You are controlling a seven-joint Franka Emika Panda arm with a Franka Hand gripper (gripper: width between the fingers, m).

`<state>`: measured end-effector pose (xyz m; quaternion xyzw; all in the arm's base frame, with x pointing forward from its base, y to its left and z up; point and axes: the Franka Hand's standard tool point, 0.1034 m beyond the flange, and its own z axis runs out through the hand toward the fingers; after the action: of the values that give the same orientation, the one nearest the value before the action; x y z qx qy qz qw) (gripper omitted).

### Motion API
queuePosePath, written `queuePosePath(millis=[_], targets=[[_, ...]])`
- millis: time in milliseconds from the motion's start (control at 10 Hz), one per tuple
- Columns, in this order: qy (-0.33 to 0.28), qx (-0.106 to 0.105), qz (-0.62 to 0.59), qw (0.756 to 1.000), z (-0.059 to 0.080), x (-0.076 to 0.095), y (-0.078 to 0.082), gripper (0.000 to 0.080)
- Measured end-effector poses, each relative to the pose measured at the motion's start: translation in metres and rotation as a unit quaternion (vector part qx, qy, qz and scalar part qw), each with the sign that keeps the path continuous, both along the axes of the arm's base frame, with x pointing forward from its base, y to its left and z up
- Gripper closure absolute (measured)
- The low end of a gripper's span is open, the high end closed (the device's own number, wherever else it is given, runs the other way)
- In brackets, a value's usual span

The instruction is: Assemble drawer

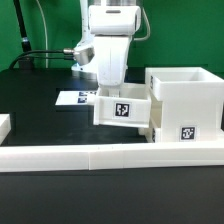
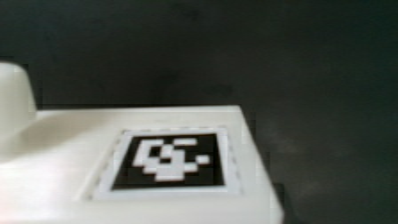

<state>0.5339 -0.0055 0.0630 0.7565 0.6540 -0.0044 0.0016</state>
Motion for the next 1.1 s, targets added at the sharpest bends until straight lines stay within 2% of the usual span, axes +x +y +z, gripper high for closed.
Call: queuePosePath(millis=[400, 1100], targets=[[0.004, 0.001, 0.005, 1.0, -0.0043, -0.0049, 0.005, 0.0757], [0.009, 0.0, 0.032, 0.999, -0.0036, -0.0055, 0.0097, 0.0757]])
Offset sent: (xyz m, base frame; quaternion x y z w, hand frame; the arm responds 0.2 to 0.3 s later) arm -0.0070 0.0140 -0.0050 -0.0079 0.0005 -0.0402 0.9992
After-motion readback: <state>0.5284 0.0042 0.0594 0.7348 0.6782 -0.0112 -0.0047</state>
